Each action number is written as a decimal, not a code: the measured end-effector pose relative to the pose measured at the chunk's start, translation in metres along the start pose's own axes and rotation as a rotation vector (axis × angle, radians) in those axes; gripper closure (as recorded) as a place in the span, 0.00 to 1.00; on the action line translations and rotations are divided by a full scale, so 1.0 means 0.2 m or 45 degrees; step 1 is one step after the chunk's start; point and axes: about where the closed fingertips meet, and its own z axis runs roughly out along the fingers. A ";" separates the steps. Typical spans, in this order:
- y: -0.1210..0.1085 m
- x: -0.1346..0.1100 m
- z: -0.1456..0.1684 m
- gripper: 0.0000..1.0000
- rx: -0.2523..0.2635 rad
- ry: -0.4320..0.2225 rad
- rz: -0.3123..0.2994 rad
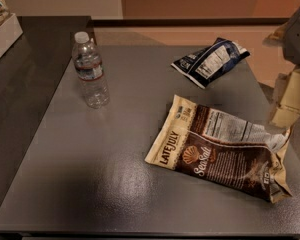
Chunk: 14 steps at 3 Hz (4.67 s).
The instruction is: Move brown chip bag near blue chip bag
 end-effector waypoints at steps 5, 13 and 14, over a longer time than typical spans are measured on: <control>0.13 0.06 0.45 0.00 -0.224 0.097 0.010; -0.23 -0.06 0.39 1.00 -0.056 0.073 -0.122; -0.39 -0.09 0.46 0.83 -0.002 0.083 -0.155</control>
Offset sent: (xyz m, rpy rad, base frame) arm -0.0025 0.0101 -0.0256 -0.0006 0.0821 0.0359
